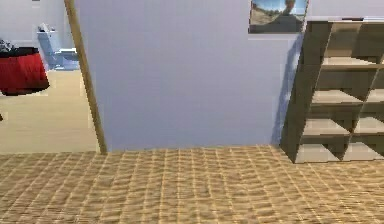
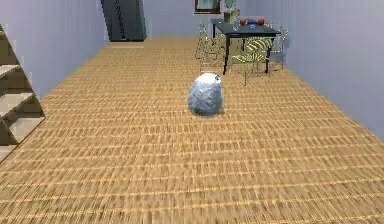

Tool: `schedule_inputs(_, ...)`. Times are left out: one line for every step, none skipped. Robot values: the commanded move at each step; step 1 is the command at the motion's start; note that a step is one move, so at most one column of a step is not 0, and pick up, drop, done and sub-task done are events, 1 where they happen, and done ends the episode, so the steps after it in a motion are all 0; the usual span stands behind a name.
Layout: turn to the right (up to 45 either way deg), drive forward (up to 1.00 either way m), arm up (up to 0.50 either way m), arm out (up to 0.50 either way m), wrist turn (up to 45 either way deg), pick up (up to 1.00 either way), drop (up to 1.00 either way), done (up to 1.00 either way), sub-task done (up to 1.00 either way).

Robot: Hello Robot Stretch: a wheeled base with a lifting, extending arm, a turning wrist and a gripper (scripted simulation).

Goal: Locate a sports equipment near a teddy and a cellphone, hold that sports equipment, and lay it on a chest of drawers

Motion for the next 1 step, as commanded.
schedule_inputs(-45.0,0.00,0.00,0.00,0.0,0.00,0.00,0.00,0.00)
